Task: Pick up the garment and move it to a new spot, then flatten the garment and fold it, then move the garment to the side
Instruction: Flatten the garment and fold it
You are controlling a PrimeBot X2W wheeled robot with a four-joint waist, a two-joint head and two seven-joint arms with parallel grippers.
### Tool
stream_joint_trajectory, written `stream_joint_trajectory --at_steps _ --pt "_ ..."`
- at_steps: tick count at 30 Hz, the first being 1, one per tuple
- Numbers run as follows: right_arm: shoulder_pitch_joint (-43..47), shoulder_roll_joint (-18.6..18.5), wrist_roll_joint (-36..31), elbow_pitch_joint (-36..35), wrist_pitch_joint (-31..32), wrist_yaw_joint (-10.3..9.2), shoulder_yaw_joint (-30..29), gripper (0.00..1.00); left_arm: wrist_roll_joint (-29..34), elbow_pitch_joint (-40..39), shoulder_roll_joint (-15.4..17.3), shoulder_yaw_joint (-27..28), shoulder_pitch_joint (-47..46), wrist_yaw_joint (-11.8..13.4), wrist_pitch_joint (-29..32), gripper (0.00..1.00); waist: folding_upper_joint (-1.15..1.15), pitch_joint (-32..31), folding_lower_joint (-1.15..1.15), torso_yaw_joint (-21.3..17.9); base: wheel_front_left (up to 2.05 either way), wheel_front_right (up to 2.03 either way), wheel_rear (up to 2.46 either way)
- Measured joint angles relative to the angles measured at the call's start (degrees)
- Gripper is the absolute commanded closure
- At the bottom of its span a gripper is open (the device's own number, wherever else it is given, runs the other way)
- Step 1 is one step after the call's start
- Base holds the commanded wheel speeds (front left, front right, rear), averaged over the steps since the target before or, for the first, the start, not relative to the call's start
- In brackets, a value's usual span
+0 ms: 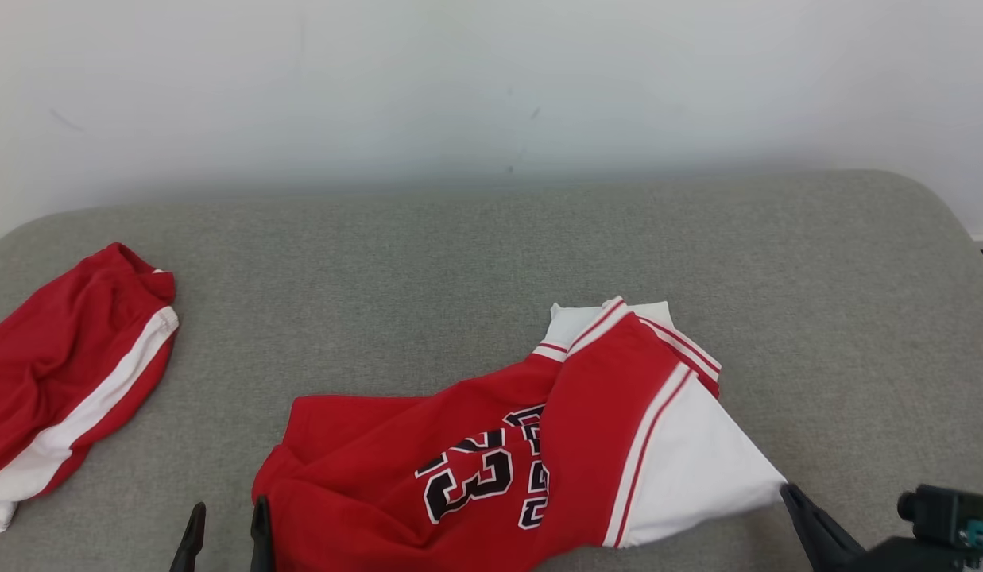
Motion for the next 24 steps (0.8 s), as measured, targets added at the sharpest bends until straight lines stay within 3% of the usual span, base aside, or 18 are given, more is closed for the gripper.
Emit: stream_joint_trajectory --at_steps 6,11,13,24 --pt "7.82 0.74 0.21 -7.13 6.87 0.00 -4.47 1.00 -0.48 0.07 -0.02 0.31 -0.07 0.24 0.00 0.00 0.00 0.60 0.00 -1.31 0.00 0.00 0.00" --pt "9.86 1.47 -2.50 -7.86 9.90 0.00 -6.80 1.00 -0.88 0.13 -0.02 0.15 -0.29 0.51 0.00 0.00 0.00 1.10 0.00 -2.09 0.00 0.00 0.00" --pt "9.37 2.34 -3.96 -7.91 9.23 0.00 -7.69 0.00 -0.92 0.21 -0.03 -0.02 -0.31 0.63 0.00 0.00 0.00 1.07 0.00 -2.25 0.00 0.00 0.00" --pt "5.90 4.24 -10.10 -10.37 2.15 0.00 -9.24 0.00 -0.91 0.27 -0.03 0.07 -0.31 0.65 0.00 0.00 0.00 0.36 0.00 -0.66 0.00 0.00 0.00"
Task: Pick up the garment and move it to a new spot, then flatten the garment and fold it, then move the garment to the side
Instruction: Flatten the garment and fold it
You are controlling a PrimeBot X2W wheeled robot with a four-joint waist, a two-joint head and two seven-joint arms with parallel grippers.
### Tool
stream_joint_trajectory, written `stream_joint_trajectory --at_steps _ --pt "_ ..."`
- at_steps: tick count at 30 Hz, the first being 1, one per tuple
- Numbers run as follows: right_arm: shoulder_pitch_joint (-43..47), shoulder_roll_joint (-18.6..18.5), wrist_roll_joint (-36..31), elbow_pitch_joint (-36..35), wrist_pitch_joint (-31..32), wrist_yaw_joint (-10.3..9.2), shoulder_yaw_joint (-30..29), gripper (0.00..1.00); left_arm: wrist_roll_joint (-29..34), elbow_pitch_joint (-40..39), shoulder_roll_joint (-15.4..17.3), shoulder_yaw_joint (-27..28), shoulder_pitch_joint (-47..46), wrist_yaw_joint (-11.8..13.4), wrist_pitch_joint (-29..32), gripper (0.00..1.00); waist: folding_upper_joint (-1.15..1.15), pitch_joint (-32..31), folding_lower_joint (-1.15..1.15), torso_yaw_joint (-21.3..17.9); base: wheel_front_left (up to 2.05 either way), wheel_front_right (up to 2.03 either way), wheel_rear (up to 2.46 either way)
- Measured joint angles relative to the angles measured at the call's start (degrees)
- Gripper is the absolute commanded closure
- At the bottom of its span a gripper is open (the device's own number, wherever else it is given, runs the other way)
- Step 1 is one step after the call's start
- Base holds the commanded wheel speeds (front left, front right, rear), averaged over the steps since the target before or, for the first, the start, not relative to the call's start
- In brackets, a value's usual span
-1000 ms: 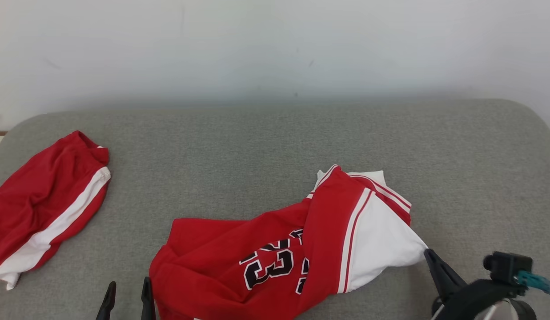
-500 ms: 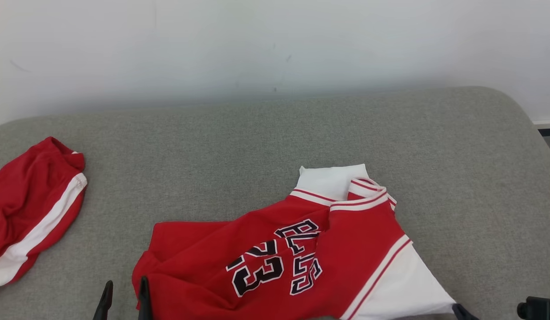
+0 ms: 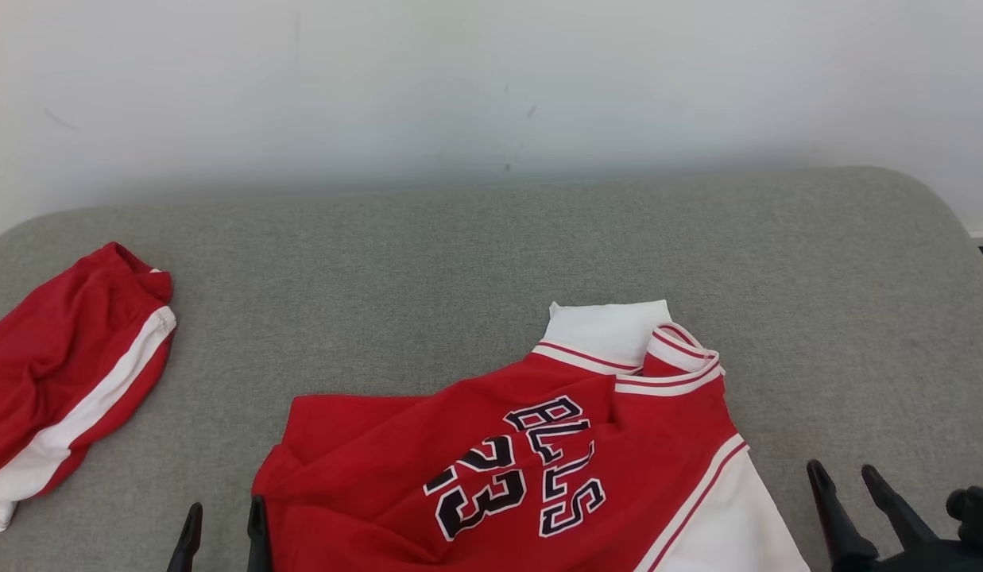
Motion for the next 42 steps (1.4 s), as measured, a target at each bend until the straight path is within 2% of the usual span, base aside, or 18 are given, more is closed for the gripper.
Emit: stream_joint_trajectory --at_steps 13,21,28,37,42 --pt "-6.37 -0.54 -5.78 1.34 -13.19 0.00 8.05 0.00 1.14 1.02 0.00 0.87 -1.27 -1.30 0.00 0.00 0.00 -0.17 0.00 1.54 0.00 0.00 0.00" --pt "-7.47 -0.04 -7.42 4.87 -15.68 0.00 10.68 0.00 2.43 4.32 0.38 0.25 -3.95 -3.50 0.00 0.00 0.00 -0.05 0.00 1.77 0.00 0.00 0.00" --pt "-9.71 -0.04 -7.61 6.08 -16.27 0.00 11.88 0.00 1.93 13.68 3.42 -1.41 -13.19 -7.36 2.29 0.00 0.00 1.52 0.00 1.09 0.00 0.00 0.00" --pt "-11.96 0.33 -8.49 7.45 -17.09 0.00 12.73 0.00 1.18 24.82 6.13 -2.93 -23.16 -9.10 4.13 0.00 0.01 4.17 0.00 -1.29 0.00 0.00 0.00" --pt "-13.31 0.99 -9.02 8.53 -17.77 0.00 13.25 0.00 0.70 33.73 7.98 -3.80 -28.97 -9.82 4.37 0.00 0.00 6.44 0.00 -4.06 0.00 0.00 0.00"
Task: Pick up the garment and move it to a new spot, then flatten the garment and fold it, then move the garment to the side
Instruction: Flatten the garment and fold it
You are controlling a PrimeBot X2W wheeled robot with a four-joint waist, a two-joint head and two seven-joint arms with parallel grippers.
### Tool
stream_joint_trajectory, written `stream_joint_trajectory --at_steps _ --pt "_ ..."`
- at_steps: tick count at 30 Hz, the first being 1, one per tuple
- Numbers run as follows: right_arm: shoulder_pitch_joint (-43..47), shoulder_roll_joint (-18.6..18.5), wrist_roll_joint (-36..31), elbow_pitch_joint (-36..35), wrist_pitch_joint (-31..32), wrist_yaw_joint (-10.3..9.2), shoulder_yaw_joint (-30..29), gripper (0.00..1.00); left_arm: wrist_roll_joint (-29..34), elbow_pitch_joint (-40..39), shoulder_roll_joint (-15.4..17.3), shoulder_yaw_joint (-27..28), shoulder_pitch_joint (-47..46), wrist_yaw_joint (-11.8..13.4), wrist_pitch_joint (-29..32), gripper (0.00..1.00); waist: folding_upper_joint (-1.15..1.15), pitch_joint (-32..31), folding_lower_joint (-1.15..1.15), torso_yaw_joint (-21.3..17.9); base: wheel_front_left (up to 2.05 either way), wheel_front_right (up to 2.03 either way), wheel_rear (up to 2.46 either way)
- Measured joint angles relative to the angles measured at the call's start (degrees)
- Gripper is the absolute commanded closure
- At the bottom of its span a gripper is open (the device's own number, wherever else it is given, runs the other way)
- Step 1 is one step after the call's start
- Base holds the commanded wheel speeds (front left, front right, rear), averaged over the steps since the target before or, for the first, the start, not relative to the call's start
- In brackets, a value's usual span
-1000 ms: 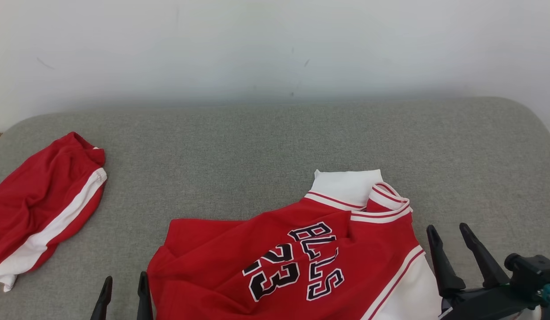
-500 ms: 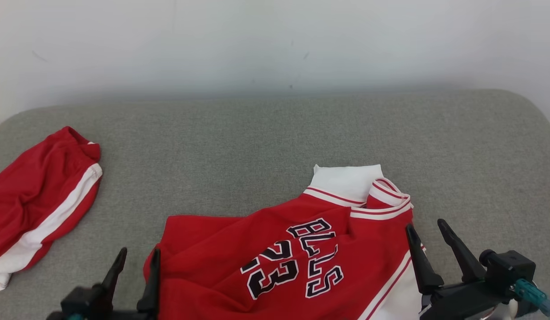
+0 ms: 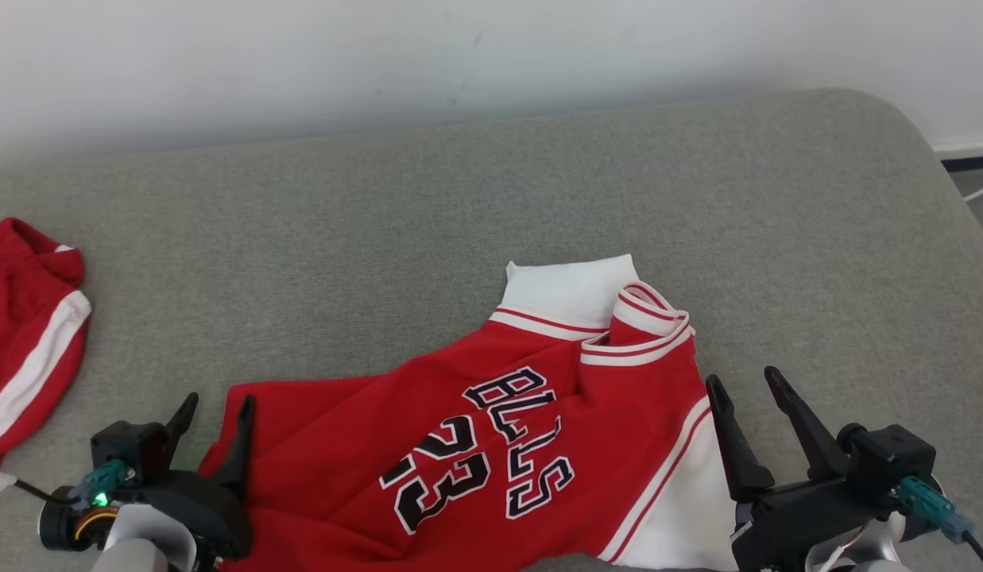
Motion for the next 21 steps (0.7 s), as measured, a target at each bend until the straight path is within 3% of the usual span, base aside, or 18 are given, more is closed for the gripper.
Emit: stream_joint_trajectory --at_steps 8,9,10,11,12,21 --pt "-0.62 0.00 -0.34 0.73 -0.49 0.00 -0.33 0.00 -0.73 8.45 0.14 -1.89 -4.35 -0.48 0.01 0.00 0.01 2.13 0.00 -1.64 0.00 0.00 0.00" --pt "-0.76 0.00 -0.42 0.74 -0.49 0.00 -0.35 0.00 -0.77 9.36 0.16 -2.20 -4.86 -0.51 0.08 0.06 0.00 2.32 0.00 -1.66 0.00 0.00 0.00" --pt "-0.93 0.02 -0.51 0.75 -0.49 0.00 -0.31 0.00 -1.13 10.06 0.16 -2.36 -5.31 -0.54 0.04 0.58 0.00 2.47 0.00 -1.66 0.00 0.00 0.00" --pt "-1.07 0.04 -0.51 0.74 -0.49 0.00 -0.31 0.00 -1.59 10.66 0.12 -2.67 -5.81 -0.56 -0.03 0.84 0.00 2.59 0.00 -1.63 0.00 0.00 0.00" --pt "-1.17 0.04 -0.55 0.75 -0.51 0.00 -0.35 0.00 -1.82 11.09 0.09 -3.09 -6.32 -0.57 -0.23 1.00 0.00 2.66 0.00 -1.55 0.00 0.00 0.00" --pt "-1.40 0.44 -1.14 1.16 -0.83 0.00 -0.43 0.00 -2.37 11.48 0.76 -6.84 -10.31 -0.94 -2.11 1.00 0.00 2.75 0.00 -0.41 0.00 0.00 0.00"
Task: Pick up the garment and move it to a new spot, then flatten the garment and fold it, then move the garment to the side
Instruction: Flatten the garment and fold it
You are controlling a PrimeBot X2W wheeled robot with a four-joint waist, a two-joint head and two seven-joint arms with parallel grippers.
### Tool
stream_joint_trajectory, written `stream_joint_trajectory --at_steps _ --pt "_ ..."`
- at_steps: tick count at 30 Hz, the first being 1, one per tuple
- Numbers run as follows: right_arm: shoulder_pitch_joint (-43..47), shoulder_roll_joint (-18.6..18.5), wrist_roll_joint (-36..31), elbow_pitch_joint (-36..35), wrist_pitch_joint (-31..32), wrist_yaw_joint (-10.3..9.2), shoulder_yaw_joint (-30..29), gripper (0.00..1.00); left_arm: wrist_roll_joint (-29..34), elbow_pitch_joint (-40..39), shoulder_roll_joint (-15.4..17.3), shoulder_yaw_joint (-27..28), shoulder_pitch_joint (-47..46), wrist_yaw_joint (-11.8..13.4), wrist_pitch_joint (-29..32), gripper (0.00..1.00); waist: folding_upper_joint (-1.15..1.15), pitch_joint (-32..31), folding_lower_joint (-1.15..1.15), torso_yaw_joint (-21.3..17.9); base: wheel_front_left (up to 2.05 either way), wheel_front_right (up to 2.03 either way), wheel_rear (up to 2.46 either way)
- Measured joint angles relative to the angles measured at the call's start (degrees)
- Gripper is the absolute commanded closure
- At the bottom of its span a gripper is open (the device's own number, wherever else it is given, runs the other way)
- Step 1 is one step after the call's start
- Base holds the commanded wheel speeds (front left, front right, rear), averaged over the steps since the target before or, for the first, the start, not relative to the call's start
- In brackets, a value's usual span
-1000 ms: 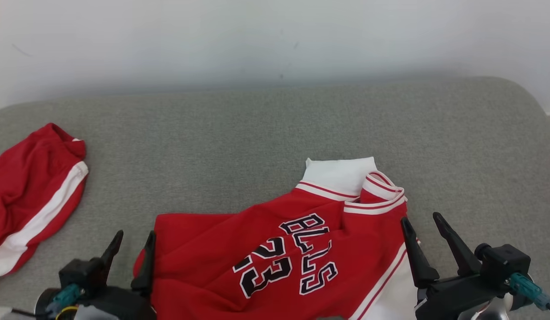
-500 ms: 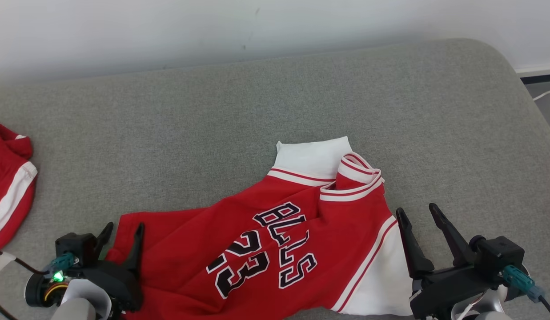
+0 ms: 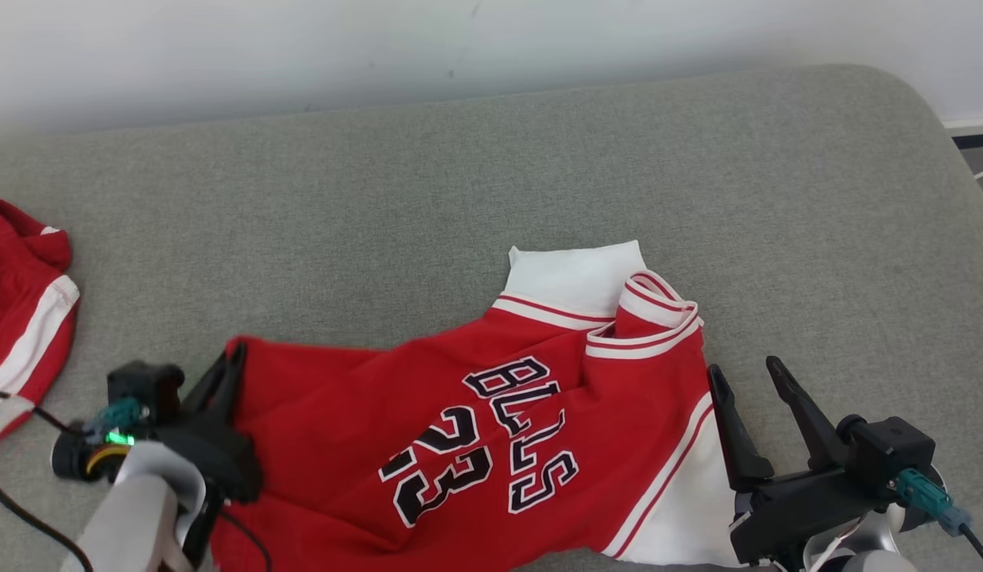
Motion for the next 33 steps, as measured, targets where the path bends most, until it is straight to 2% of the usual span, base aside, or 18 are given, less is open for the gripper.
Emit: stream_joint_trajectory --at_steps 6,17,22,27,31,32,33 --pt "-0.62 -0.03 0.00 0.52 -0.68 0.00 -0.12 0.00 -0.59 -5.65 2.38 -4.20 -5.35 -0.04 0.63 1.00 0.00 0.08 0.00 0.70 0.00 0.00 0.00" --pt "-3.44 1.24 -0.04 2.79 -3.47 0.00 1.34 0.00 -5.75 -14.78 9.33 -13.46 -18.59 -0.05 9.38 1.00 0.00 2.60 0.00 0.04 0.00 0.00 0.00" --pt "-5.14 2.25 0.10 4.81 -5.30 0.00 2.30 0.00 -7.89 -15.36 12.62 -16.71 -23.91 -0.07 11.23 1.00 0.00 4.08 0.01 -1.65 0.00 0.00 0.00" --pt "-6.34 2.77 0.27 6.73 -6.77 0.00 2.80 0.00 -9.48 -13.29 14.23 -19.42 -27.29 -0.05 11.17 1.00 0.00 5.27 0.01 -3.63 0.00 0.00 0.00" --pt "-7.05 2.91 0.35 8.00 -7.60 0.00 3.07 0.00 -11.18 -9.81 14.61 -21.63 -28.65 -0.07 8.78 1.00 0.00 6.28 0.01 -5.31 0.00 0.00 0.00" --pt "-7.21 2.92 0.37 8.13 -7.72 0.00 3.11 0.00 -11.23 -8.82 14.73 -21.93 -28.79 -0.07 8.26 0.64 0.00 6.47 0.01 -5.54 0.00 0.00 0.00" --pt "-7.40 2.92 0.41 8.25 -7.77 0.00 3.16 0.00 -11.18 -7.84 15.02 -22.25 -28.82 -0.07 7.77 0.05 0.00 6.62 0.01 -5.74 0.00 0.00 0.00"
